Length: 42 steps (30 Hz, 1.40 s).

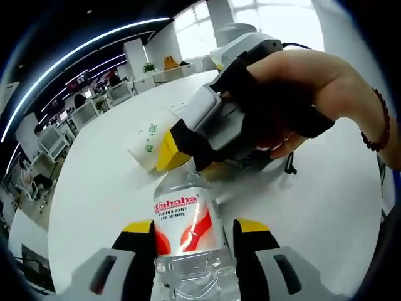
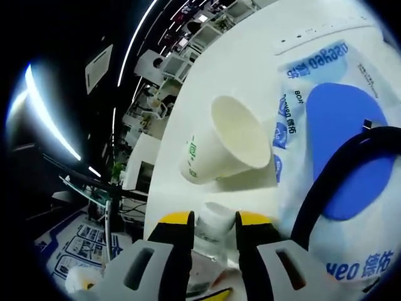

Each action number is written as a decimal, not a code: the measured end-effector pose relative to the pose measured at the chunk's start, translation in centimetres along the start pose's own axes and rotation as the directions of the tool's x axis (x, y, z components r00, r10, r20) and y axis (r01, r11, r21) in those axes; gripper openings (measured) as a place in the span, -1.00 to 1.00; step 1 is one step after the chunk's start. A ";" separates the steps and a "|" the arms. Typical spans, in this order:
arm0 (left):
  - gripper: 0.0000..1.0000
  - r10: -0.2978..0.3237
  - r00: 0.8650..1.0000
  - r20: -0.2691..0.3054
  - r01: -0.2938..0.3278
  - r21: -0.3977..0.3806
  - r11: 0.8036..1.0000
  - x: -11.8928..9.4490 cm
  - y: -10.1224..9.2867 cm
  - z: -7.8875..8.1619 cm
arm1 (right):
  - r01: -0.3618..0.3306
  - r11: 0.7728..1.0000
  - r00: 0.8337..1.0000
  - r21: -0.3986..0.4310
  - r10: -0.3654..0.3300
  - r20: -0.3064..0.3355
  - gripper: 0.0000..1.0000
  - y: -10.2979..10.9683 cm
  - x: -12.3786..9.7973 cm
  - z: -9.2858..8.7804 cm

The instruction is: Arrange the tabletop items into an orderly group along one side of the table until the central work area is clear of visible clutter.

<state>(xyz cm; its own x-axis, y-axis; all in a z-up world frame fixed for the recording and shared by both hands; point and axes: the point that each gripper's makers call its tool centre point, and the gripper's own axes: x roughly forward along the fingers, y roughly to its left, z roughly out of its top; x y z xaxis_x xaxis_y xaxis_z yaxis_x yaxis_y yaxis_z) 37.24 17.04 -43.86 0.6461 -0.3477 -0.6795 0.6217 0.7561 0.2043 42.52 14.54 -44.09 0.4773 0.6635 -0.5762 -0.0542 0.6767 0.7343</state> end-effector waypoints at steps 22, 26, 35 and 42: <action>-0.14 0.019 1.000 0.016 -0.019 -0.008 1.000 -0.2 0.3 0.3 | -0.032 0.999 0.999 -0.010 0.032 -0.016 -0.57 0.2 -0.5 0.0; -0.14 0.028 0.999 0.021 -0.028 0.004 1.000 -0.4 0.3 0.4 | -0.027 0.999 1.000 -0.032 0.027 -0.006 -0.57 0.6 -1.0 0.1; -0.15 0.052 0.997 0.062 -0.053 0.020 0.998 -1.3 0.6 0.8 | -0.008 0.991 0.999 -0.133 0.014 0.043 -0.57 2.2 -2.2 0.5; -0.16 0.064 0.995 0.081 -0.066 0.019 0.998 -1.7 0.8 0.9 | -0.003 0.987 0.998 -0.159 0.012 0.060 -0.58 2.7 -2.5 0.7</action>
<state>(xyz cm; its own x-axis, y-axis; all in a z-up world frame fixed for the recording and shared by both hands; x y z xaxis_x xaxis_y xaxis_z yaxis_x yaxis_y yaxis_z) 37.10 17.71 -41.90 0.7182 -0.3424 -0.6058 0.5861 0.7669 0.2615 41.80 14.53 -40.43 0.5286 0.6513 -0.5444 -0.1943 0.7172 0.6693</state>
